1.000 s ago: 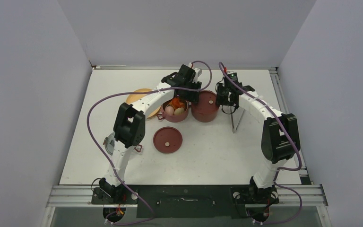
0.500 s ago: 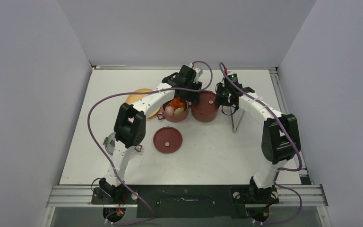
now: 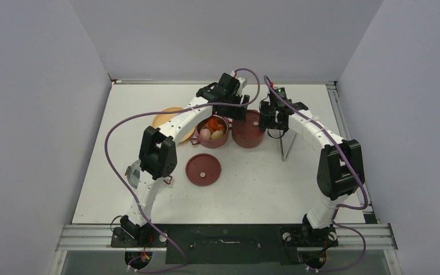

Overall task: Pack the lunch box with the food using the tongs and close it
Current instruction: Close the box lid on the packing box.

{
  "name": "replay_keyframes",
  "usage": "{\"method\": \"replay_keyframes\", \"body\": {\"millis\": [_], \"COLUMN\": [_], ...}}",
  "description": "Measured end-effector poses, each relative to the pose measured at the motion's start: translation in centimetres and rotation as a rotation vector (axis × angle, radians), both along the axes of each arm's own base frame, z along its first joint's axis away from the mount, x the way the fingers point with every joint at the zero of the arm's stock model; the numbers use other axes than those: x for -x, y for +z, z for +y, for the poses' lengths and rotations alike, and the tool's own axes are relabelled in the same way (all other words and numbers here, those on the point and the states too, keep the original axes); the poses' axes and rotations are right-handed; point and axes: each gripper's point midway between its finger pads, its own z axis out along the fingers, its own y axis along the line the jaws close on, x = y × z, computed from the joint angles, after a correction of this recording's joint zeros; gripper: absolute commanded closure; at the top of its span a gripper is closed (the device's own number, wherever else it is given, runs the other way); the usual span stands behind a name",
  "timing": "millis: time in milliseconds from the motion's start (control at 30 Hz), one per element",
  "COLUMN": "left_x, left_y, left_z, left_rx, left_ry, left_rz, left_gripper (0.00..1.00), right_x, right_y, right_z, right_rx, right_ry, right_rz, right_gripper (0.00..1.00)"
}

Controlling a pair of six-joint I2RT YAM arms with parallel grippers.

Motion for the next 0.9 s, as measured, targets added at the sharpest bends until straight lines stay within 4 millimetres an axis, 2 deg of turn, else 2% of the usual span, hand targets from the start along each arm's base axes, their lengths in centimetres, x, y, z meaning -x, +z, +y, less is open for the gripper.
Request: {"method": "replay_keyframes", "body": {"millis": [67, 233, 367, 467, 533, 633, 733, 900], "left_x": [-0.5, -1.1, 0.0, 1.8, 3.1, 4.2, 4.2, 3.0], "left_y": [2.0, 6.9, 10.4, 11.8, 12.0, 11.1, 9.0, 5.5], "left_z": [-0.3, -0.1, 1.7, 4.2, 6.5, 10.0, 13.1, 17.9], "left_rx": [0.018, 0.056, 0.072, 0.078, 0.084, 0.106, 0.114, 0.100], "left_ry": [0.006, 0.020, 0.034, 0.054, 0.080, 0.140, 0.202, 0.303], "left_rz": [-0.032, -0.119, -0.167, -0.178, -0.176, -0.158, -0.115, -0.037], "left_gripper": [0.23, 0.18, 0.17, 0.17, 0.19, 0.25, 0.29, 0.29], "right_x": [0.2, 0.1, 0.7, 1.4, 2.1, 2.7, 3.4, 4.6], "right_y": [0.7, 4.7, 8.9, 11.6, 12.8, 13.1, 12.0, 8.7], "right_z": [-0.3, -0.6, -0.9, -1.0, -0.9, -0.8, -0.8, -0.9], "right_rx": [0.015, 0.018, -0.009, -0.037, -0.057, -0.075, -0.076, -0.066], "right_ry": [-0.003, -0.007, -0.009, -0.004, 0.005, 0.017, 0.024, 0.031], "right_rz": [-0.002, -0.081, -0.180, -0.245, -0.274, -0.287, -0.266, -0.191], "right_gripper": [0.50, 0.45, 0.42, 0.41, 0.41, 0.41, 0.40, 0.40]}}
